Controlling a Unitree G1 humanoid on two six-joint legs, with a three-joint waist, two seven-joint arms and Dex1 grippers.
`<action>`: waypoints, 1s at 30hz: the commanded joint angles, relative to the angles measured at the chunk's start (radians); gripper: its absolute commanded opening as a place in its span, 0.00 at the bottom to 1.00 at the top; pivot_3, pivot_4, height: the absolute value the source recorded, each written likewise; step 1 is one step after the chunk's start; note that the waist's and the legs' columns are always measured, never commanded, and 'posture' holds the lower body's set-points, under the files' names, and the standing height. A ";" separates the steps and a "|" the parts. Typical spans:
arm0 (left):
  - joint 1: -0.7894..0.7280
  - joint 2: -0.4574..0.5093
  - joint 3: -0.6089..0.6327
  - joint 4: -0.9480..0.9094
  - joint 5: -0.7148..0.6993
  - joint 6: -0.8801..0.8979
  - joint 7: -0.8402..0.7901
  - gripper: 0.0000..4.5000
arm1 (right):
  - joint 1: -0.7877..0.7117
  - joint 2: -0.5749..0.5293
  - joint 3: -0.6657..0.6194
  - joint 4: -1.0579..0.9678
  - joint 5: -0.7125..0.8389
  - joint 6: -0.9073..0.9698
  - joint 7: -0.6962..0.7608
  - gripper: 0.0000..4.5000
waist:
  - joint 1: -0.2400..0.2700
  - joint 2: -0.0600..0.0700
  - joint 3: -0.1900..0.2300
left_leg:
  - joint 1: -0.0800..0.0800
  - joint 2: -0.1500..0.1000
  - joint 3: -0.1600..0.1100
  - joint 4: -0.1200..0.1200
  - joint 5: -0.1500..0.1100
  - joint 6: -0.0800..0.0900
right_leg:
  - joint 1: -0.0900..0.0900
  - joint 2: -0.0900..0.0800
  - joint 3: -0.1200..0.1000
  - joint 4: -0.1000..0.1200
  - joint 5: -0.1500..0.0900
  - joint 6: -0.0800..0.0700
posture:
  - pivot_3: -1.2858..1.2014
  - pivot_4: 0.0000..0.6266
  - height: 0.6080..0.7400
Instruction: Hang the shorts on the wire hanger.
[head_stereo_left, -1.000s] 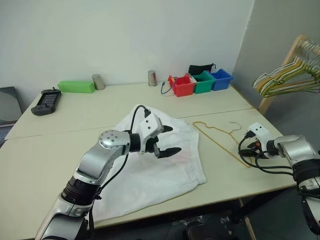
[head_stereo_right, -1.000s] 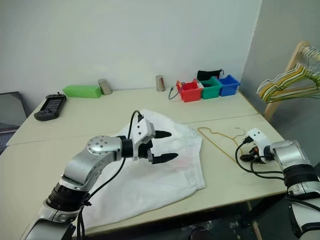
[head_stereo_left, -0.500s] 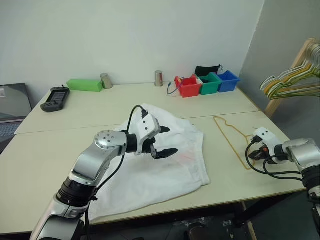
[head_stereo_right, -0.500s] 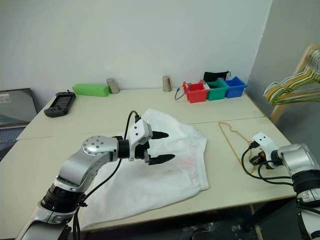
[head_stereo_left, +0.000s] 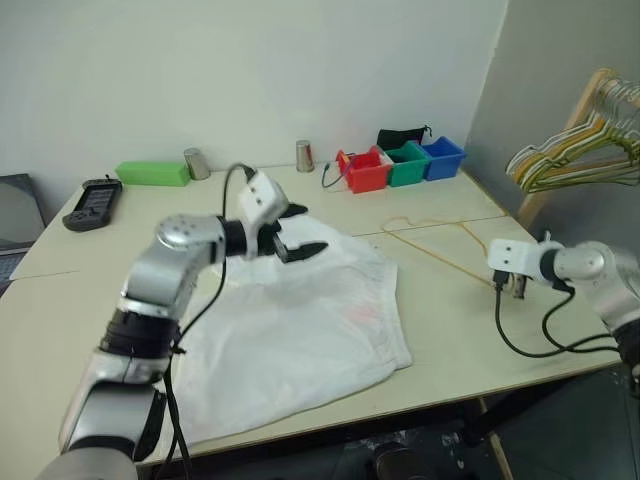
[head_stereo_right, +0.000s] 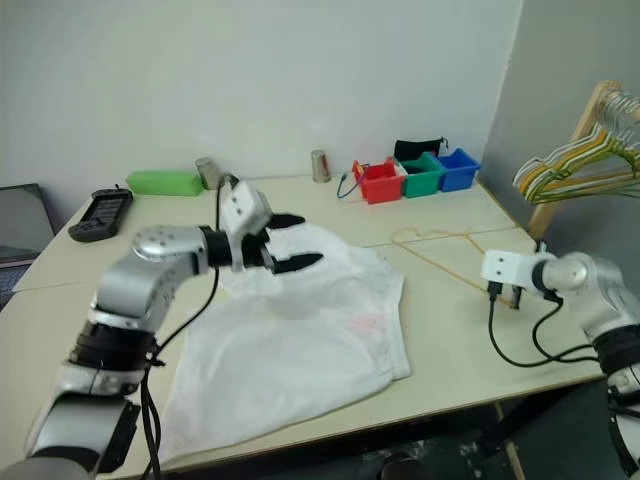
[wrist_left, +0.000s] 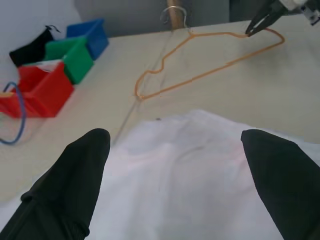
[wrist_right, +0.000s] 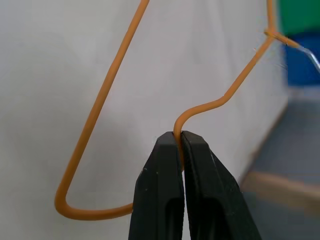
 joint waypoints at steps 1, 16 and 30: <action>-0.089 0.068 0.085 0.110 -0.039 0.019 -0.072 1.00 | -0.074 0.006 0.012 -0.015 -0.142 -0.164 -0.180 0.01 | -0.001 0.000 0.000 | 0.000 0.000 0.000 0.000 0.000 0.000 | 0.000 0.000 0.000 0.000 -0.001 0.000 | 0.46 0.00 1.00; -0.324 0.056 -0.002 0.546 0.071 -0.116 -0.333 1.00 | -0.215 0.045 0.038 -0.114 -0.452 -0.452 -0.570 0.01 | 0.006 0.000 0.001 | -0.002 -0.001 0.000 0.000 -0.001 -0.001 | -0.003 0.000 0.001 0.003 -0.001 0.000 | 0.46 0.00 1.00; -0.295 -0.015 -0.099 0.577 0.179 -0.217 -0.449 1.00 | -0.199 0.084 0.016 -0.212 -0.454 -0.443 -0.549 0.01 | -0.022 0.000 0.001 | -0.002 0.000 0.000 0.000 -0.001 -0.001 | -0.003 0.000 0.001 0.003 -0.001 0.000 | 0.44 0.00 1.00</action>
